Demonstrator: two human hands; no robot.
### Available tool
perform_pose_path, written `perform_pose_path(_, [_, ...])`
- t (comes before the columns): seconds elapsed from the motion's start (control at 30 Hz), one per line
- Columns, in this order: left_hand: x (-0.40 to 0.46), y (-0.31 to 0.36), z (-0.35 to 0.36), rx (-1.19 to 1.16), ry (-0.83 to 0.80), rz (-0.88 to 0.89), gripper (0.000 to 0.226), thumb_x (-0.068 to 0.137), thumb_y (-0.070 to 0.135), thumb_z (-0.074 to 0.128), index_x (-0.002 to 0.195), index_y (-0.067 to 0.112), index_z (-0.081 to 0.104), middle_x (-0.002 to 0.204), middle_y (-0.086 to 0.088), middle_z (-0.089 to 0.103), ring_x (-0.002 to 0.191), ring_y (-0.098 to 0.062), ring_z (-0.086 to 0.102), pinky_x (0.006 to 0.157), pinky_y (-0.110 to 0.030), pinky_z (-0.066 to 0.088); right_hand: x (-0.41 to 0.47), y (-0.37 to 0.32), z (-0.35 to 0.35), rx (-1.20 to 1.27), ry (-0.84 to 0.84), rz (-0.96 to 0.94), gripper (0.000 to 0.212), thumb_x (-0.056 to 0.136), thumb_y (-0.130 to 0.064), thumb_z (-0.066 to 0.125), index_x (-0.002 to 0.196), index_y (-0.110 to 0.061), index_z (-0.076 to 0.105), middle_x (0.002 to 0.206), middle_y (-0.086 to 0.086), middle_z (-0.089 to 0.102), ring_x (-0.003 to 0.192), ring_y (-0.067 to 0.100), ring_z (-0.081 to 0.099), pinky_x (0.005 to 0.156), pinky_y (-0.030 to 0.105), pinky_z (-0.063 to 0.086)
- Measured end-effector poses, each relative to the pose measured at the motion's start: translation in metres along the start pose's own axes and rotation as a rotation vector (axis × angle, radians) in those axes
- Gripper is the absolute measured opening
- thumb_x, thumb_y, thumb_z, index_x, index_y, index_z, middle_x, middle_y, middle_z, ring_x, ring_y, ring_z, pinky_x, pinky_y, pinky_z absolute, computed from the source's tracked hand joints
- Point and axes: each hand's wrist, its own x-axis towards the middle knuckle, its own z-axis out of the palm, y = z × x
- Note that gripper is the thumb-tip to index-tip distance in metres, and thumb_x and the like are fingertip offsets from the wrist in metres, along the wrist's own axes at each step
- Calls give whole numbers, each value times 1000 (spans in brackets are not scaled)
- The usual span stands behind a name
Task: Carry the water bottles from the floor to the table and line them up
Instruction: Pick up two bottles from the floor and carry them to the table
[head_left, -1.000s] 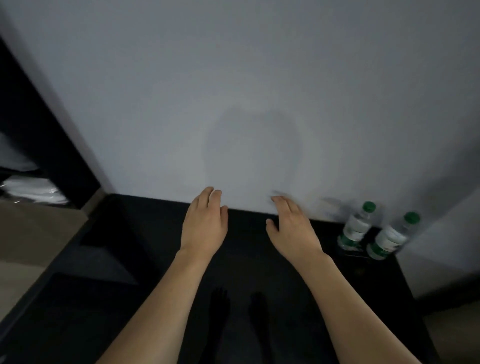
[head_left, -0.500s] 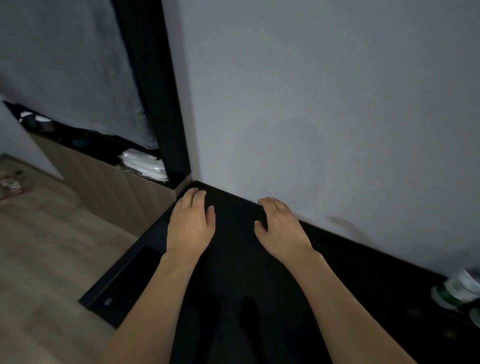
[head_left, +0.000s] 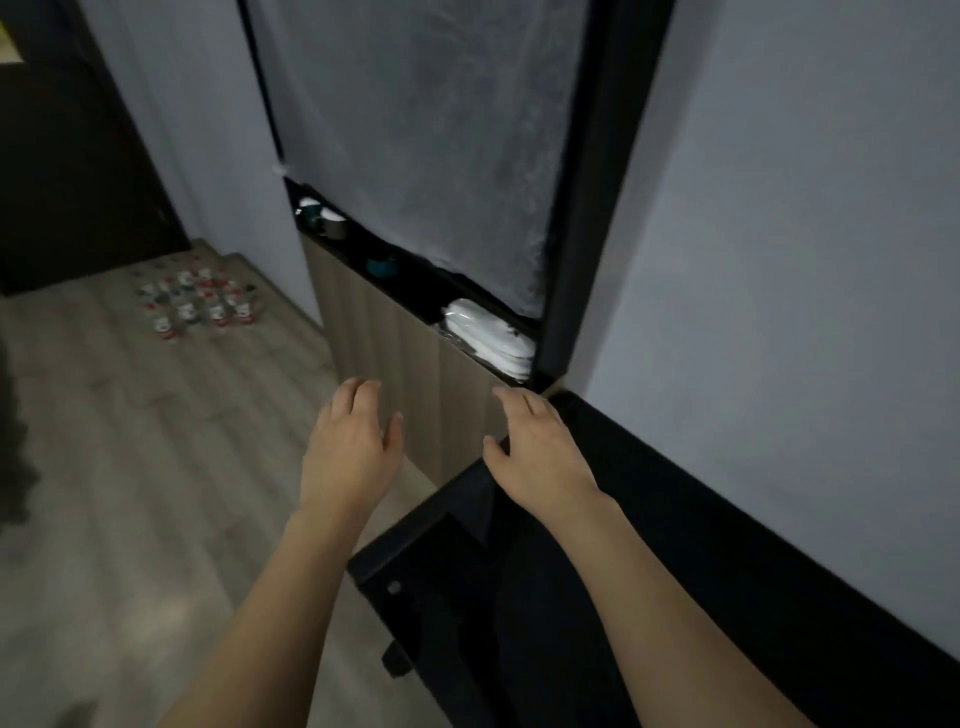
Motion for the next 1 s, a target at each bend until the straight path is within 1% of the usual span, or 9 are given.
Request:
perform_pose_path(0.13, [29, -69, -33, 22, 32, -62, 47, 99, 27, 52, 139, 3, 48, 143, -14, 46, 127, -35, 47, 105, -45, 41, 45, -60, 37, 0, -45, -60, 58, 95, -28, 53, 147, -14, 32, 149, 3, 37, 139, 19, 31, 115, 34, 29])
perform_pose_path(0.27, [57, -119, -53, 46, 43, -87, 46, 98, 27, 53, 138, 4, 48, 143, -15, 47, 127, -36, 47, 105, -46, 41, 82, -102, 63, 12, -59, -98, 56, 95, -28, 53, 146, -16, 34, 149, 1, 37, 139, 18, 30, 115, 33, 29])
perform_pose_path(0.47, [107, -169, -56, 58, 43, -81, 43, 97, 23, 56, 134, 2, 53, 137, -17, 53, 122, -38, 51, 102, -47, 42, 148, -131, 97, 15, -111, -112, 52, 94, -27, 52, 144, -15, 39, 148, -1, 37, 136, 16, 31, 112, 31, 29])
perform_pose_path(0.57, [143, -194, -52, 72, 50, -81, 43, 98, 24, 55, 135, 2, 53, 137, -16, 54, 123, -37, 52, 103, -47, 42, 189, -141, 116, 15, -132, -120, 52, 93, -25, 53, 143, -15, 40, 147, -1, 38, 135, 18, 34, 110, 29, 28])
perform_pose_path(0.67, [188, -216, -51, 94, 58, -83, 44, 98, 27, 54, 136, 4, 52, 138, -14, 54, 124, -35, 51, 103, -46, 43, 240, -151, 132, 31, -128, -135, 52, 92, -23, 54, 141, -14, 42, 145, 0, 41, 132, 21, 38, 109, 30, 30])
perform_pose_path(0.8, [241, -248, -50, 116, 60, -109, 43, 97, 26, 55, 134, 5, 54, 138, -14, 54, 123, -35, 53, 102, -46, 43, 300, -169, 160, 82, -162, -146, 53, 92, -24, 55, 142, -15, 40, 146, -1, 40, 133, 20, 36, 110, 31, 32])
perform_pose_path(1.0, [305, -318, -65, 138, 31, -117, 43, 98, 27, 54, 135, 6, 53, 139, -13, 53, 120, -36, 53, 101, -46, 42, 371, -227, 205, 114, -194, -146, 54, 93, -25, 54, 144, -17, 38, 147, -1, 38, 133, 20, 36, 108, 33, 34])
